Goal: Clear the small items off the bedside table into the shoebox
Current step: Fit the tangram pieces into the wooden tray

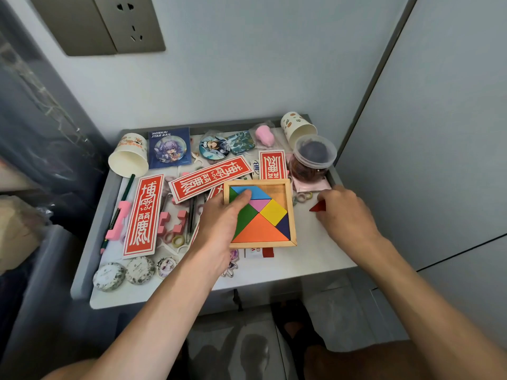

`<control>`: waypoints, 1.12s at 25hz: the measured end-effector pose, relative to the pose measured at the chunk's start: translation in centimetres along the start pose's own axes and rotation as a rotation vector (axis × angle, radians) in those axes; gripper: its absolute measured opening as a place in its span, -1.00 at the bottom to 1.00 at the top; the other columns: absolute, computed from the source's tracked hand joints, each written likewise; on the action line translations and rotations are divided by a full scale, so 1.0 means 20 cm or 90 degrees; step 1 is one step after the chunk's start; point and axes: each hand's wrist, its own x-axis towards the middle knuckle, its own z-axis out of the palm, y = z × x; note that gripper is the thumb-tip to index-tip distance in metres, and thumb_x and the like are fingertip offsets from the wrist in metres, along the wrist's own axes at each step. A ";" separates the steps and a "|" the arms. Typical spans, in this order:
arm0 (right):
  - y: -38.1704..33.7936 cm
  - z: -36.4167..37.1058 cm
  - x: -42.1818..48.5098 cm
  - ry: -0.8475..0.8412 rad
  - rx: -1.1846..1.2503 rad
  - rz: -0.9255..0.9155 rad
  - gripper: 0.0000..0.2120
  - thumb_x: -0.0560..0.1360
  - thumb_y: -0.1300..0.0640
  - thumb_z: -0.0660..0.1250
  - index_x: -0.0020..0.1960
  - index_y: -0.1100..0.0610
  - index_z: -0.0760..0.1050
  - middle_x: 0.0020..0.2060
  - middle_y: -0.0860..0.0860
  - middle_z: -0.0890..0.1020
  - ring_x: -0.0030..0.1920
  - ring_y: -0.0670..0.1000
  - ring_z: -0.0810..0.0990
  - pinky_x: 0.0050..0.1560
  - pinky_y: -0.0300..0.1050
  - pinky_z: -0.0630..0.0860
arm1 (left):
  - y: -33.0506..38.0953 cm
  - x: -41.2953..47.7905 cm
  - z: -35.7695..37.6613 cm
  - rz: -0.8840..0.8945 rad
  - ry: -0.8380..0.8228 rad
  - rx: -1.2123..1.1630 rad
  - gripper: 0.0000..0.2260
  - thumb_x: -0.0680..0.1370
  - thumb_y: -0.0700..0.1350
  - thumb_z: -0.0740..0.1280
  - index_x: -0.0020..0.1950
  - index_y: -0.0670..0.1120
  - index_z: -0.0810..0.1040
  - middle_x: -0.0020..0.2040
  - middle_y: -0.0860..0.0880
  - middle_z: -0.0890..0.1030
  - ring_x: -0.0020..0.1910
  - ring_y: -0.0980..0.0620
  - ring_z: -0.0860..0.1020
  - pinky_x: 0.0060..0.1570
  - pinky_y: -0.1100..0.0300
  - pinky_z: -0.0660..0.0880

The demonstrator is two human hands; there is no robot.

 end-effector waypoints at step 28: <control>-0.34 -0.06 -0.01 0.075 0.418 -0.124 -0.79 0.49 0.06 0.44 0.07 -0.11 0.50 0.03 -0.17 0.45 -0.08 -0.21 0.47 -0.34 -0.55 0.39 | 0.03 -0.02 -0.13 0.040 -0.008 0.002 -0.93 0.55 -0.13 0.42 0.02 -0.03 0.65 -0.11 0.04 0.74 -0.14 0.03 0.71 -0.21 0.21 0.58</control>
